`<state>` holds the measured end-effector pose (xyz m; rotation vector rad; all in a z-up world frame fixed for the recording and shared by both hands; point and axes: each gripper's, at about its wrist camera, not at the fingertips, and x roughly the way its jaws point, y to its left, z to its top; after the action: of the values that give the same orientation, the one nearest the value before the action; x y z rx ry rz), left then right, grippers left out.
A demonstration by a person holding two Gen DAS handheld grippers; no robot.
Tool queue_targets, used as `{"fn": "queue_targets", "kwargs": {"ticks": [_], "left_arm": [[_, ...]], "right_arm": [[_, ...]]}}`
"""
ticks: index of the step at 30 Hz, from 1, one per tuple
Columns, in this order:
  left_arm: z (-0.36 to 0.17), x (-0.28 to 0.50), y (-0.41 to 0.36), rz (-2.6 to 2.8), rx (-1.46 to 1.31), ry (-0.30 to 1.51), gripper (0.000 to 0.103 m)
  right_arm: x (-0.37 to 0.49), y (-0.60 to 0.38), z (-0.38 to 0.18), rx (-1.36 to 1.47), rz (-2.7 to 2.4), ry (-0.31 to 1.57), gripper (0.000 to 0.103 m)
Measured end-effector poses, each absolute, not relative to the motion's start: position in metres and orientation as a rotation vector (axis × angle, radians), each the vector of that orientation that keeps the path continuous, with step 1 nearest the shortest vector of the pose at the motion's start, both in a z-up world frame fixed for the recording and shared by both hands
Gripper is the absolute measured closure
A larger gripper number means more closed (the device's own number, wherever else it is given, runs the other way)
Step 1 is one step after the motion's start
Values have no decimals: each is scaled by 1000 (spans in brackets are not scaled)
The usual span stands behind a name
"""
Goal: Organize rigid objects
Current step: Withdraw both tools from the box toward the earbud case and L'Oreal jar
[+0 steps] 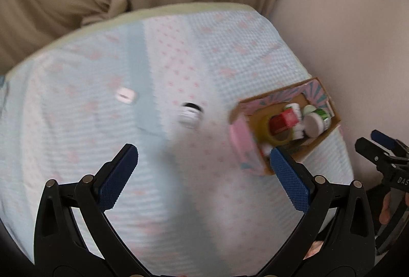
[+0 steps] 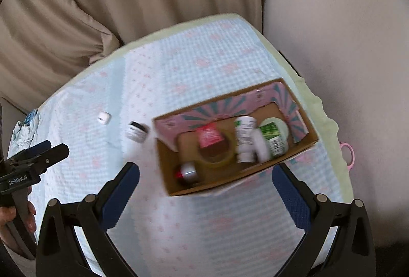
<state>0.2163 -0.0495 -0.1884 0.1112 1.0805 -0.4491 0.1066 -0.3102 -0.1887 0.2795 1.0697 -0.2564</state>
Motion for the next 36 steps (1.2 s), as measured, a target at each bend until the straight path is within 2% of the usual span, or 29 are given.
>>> {"fn": "queue_targets", "kwargs": {"ticks": [6,15,24,30,36], "left_arm": [[-177,239,32,-445,131,1019,0],[-222,315,92,-411,138,1051,0],[-312,402,75,-444,200,1091,0],[-386,444,54,-484,246,1092,2],[-438,470,38,-518,295,1110,9]], "right_arm": [[107,-230,-192,304,-281,1061,0],[141,-162,-228,404,-293,1054,0],[222,-142,-283,424,-328,1057,0],[271,-149,-349,443,-431,1064,0],[302,-152,-399,401,-472,1103,0]]}}
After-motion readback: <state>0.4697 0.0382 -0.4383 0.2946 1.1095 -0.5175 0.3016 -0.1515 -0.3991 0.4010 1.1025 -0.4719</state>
